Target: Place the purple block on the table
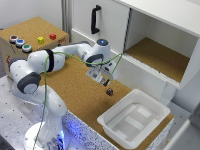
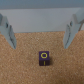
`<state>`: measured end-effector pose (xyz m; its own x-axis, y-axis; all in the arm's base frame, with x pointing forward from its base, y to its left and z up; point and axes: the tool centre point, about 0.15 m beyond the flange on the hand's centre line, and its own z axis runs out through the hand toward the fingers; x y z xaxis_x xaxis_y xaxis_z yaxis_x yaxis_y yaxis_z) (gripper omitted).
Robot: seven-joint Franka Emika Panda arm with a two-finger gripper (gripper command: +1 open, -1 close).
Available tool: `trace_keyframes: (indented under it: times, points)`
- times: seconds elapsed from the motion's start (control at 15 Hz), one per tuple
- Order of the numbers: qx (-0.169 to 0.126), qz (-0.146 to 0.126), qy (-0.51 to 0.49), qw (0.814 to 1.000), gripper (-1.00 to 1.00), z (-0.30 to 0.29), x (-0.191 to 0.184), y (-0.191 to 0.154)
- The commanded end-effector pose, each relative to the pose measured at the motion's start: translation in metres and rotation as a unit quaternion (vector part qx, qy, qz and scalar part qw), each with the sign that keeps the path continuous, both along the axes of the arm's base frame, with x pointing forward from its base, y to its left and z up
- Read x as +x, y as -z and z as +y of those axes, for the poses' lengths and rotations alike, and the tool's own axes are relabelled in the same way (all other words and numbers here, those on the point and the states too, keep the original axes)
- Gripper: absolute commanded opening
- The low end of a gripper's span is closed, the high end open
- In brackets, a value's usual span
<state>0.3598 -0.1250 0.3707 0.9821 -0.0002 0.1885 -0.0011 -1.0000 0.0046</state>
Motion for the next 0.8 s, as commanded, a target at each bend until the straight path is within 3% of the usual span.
trace_keyframes:
  times: [0.0,0.07,0.13,0.27,0.33,0.4,0.53,0.73]
  points:
    - [0.007,0.026,-0.006,1.000,1.00,-0.002,0.003,-0.008]
    - [0.007,0.026,-0.006,1.000,1.00,-0.002,0.003,-0.008]
    - [0.000,0.000,0.000,1.000,1.00,0.000,0.000,0.000]
    - [0.044,0.002,-0.004,0.999,1.00,-0.006,0.028,0.002]
    - [0.048,-0.007,-0.021,0.999,1.00,-0.011,0.041,0.001]
    - [0.052,0.001,-0.032,0.998,1.00,-0.017,0.053,0.004]
    - [0.053,-0.001,-0.052,0.997,1.00,-0.034,0.072,0.012]
    - [0.030,0.002,-0.086,0.996,1.00,-0.051,0.080,0.028]
